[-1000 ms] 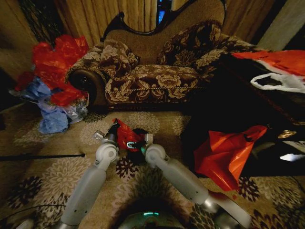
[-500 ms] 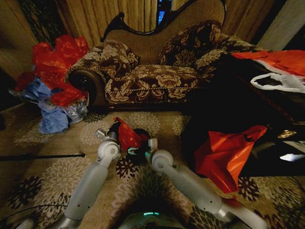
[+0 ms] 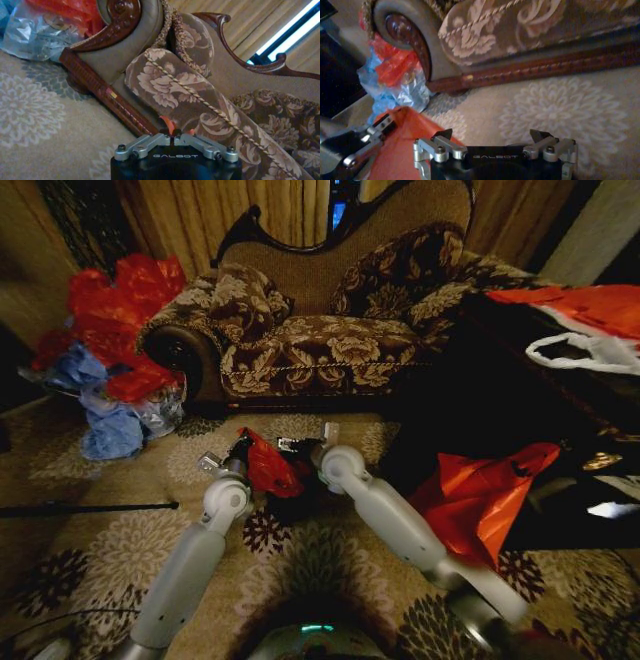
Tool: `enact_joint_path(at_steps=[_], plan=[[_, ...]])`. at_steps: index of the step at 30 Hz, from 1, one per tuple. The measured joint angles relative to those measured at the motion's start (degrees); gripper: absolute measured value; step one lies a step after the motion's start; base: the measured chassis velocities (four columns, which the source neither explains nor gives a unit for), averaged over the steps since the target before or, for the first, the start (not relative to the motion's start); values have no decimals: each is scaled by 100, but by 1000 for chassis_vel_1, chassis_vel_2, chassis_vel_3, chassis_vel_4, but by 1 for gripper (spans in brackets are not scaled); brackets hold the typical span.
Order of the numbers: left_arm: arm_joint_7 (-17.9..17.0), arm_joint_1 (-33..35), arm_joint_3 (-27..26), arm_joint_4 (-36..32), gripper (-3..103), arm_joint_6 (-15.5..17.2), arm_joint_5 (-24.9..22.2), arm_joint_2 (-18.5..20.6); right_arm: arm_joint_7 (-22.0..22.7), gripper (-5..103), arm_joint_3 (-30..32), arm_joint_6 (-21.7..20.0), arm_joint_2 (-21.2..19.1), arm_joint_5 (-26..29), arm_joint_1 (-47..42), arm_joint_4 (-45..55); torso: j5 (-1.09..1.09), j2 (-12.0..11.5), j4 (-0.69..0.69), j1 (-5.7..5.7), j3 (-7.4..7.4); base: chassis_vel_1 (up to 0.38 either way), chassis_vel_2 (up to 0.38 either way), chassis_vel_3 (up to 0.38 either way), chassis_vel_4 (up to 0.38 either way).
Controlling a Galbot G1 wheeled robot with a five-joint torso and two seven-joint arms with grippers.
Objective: Place a garbage bag over the trash bin.
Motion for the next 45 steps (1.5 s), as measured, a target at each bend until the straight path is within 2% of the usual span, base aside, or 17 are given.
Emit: enact_joint_path(at_steps=[11, 16, 23, 26, 31, 33, 37, 38, 45], plan=[[3, -57, 25, 5, 0, 0, 0, -42, -284, 100, -243, -71, 145, -41, -228, -185, 1, -1, -2, 0, 0, 0, 0, 0, 0], [4, -64, 56, 2, 0, 3, 0, -74, -354, 100, -190, -68, 388, -94, -140, -582, 1, -1, -1, 0, -1, 0, 0, 0, 0], [2, -67, 65, -44, 0, 7, -8, -69, -464, 100, -321, -87, 468, -652, -235, -1035, 1, -1, -1, -1, -1, 0, 0, 0, 0], [0, -60, 66, -76, 0, 8, -10, -78, -594, 100, -342, 46, 485, -1268, -274, -1329, 1, -1, -1, -1, 0, 0, 0, 0, 0], [-3, -10, 65, -142, 0, 8, -11, -76, -670, 100, -240, 193, 483, -1775, -214, -1613, 1, -1, -2, -1, 0, 0, 0, 0, 0], [-5, 44, 58, -183, 0, 8, -11, -70, -731, 100, -202, 366, 415, -2220, -161, -1687, 1, -1, -1, -1, 0, 0, 0, 0, 0], [-5, 90, 56, -204, 0, 8, -12, -68, -741, 100, -175, 410, 322, -2371, -107, -1649, 1, -1, -2, -1, 0, 0, 0, 0, 0], [-5, 106, 56, -214, 0, 8, -11, -71, -736, 103, -156, 414, 299, -2392, -77, -1632, 2, -1, -2, -1, 0, 0, 0, 0, 0], [-5, 172, 68, -272, 0, 9, -8, -60, -733, 100, 35, 488, 254, -2566, 211, -1732, 2, -1, -1, -1, -1, 0, 0, 0, 0]])
